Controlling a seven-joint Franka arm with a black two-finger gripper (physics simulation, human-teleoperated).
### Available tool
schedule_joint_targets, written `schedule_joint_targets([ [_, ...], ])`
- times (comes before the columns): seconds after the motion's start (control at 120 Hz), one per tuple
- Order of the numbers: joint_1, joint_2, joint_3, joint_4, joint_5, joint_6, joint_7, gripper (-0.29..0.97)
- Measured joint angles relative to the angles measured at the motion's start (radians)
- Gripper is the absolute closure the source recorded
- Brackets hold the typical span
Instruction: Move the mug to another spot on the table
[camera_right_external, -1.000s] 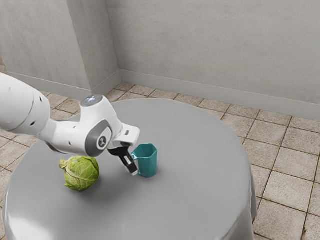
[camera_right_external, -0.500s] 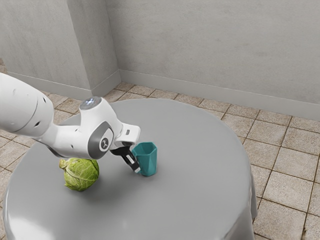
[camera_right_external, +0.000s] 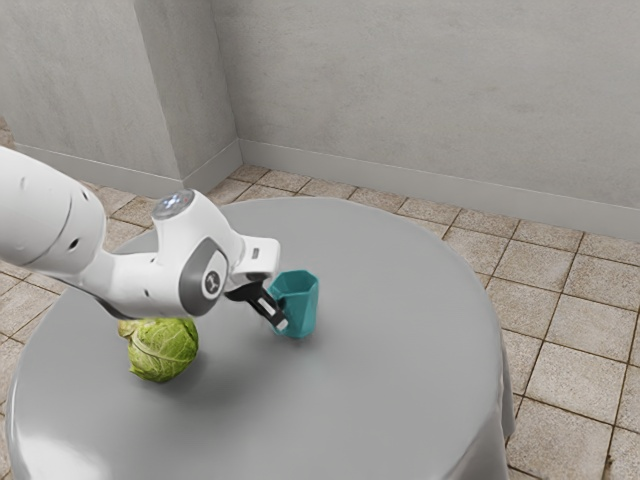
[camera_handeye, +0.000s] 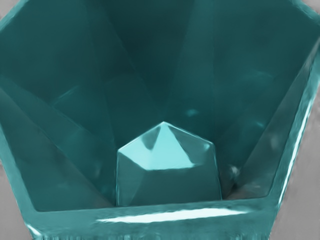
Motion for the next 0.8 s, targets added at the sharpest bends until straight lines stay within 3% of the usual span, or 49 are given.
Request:
schedule_joint_targets([
  [0.25, 0.014, -0.040, 0.000, -0.011, -0.024, 0.026, 0.002, 0.63],
  [0.483, 0.030, -0.096, 0.006, -0.018, -0.110, 0.072, 0.002, 0.71],
  [0.8, 0.083, -0.069, 0.007, -0.018, -0.156, 0.267, 0.007, 0.75],
])
